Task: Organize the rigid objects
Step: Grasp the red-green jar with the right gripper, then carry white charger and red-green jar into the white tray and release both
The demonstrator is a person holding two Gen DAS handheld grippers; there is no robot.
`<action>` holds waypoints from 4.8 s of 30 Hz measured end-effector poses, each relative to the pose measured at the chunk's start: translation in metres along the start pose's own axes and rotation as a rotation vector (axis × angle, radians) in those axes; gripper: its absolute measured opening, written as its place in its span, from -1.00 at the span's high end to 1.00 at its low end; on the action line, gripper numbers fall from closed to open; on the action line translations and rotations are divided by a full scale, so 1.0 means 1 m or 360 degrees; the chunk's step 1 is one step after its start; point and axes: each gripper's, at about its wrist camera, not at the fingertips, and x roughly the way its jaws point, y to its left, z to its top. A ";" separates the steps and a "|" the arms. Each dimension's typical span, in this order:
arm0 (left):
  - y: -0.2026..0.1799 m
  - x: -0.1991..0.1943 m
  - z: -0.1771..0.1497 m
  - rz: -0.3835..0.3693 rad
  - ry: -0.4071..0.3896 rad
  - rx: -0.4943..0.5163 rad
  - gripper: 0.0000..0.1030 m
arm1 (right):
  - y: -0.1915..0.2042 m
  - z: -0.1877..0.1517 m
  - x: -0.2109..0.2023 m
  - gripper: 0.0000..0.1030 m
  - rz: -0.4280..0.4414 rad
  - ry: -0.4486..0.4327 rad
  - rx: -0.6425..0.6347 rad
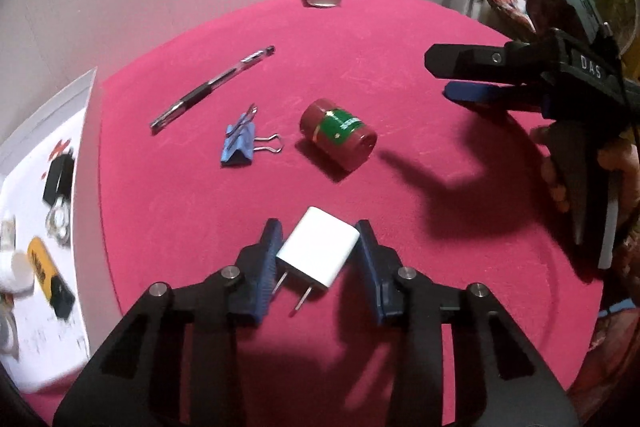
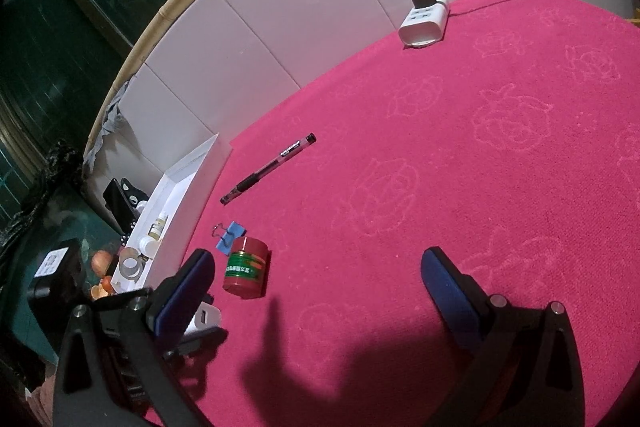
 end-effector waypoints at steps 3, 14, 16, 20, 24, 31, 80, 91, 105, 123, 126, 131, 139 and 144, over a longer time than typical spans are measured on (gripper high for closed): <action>0.001 -0.009 -0.009 0.0036 -0.0029 -0.0059 0.29 | 0.001 0.000 0.000 -1.00 -0.0007 0.0002 -0.0006; 0.023 -0.033 -0.043 0.0189 -0.0077 -0.0337 0.29 | 0.079 -0.014 0.046 -1.00 -0.0274 0.0181 -0.0512; 0.025 -0.034 -0.046 0.0198 -0.0077 -0.0354 0.29 | 0.095 -0.015 0.056 -0.86 -0.0304 0.0191 -0.0633; 0.022 -0.031 -0.041 0.0219 -0.0077 -0.0325 0.29 | 0.104 -0.017 0.084 -0.07 -0.0416 0.0304 -0.0728; 0.021 -0.031 -0.042 0.0220 -0.0076 -0.0321 0.29 | 0.102 -0.018 0.080 0.41 -0.0425 0.0278 -0.0737; 0.018 -0.039 -0.042 0.0254 -0.0155 -0.0309 0.29 | 0.082 -0.021 0.055 0.46 -0.0316 0.0262 -0.0583; 0.143 -0.194 -0.063 0.0900 -0.0580 -0.0858 0.29 | 0.272 0.008 0.004 0.46 0.0134 -0.0178 -0.1023; 0.163 -0.197 -0.055 0.0941 -0.0584 -0.0849 0.29 | 0.295 0.011 0.020 0.46 0.0171 -0.0151 -0.1064; 0.196 -0.183 -0.027 0.0982 -0.0537 -0.0826 0.29 | 0.313 0.020 0.052 0.46 0.0191 -0.0066 -0.1047; 0.247 -0.126 -0.015 0.1006 -0.0334 -0.0877 0.29 | 0.308 0.014 0.131 0.46 0.0104 0.0185 -0.0994; 0.253 -0.114 -0.012 0.0997 -0.0304 -0.0882 0.29 | 0.308 0.009 0.146 0.46 0.0085 0.0226 -0.0996; 0.262 -0.098 -0.010 0.0996 -0.0261 -0.0886 0.28 | 0.305 -0.001 0.169 0.46 0.0052 0.0292 -0.1003; 0.268 -0.082 -0.010 0.1001 -0.0197 -0.0902 0.28 | 0.303 -0.015 0.191 0.44 0.0020 0.0353 -0.1049; 0.268 -0.076 -0.007 0.0999 -0.0168 -0.0889 0.28 | 0.302 -0.019 0.191 0.44 0.0003 0.0332 -0.1066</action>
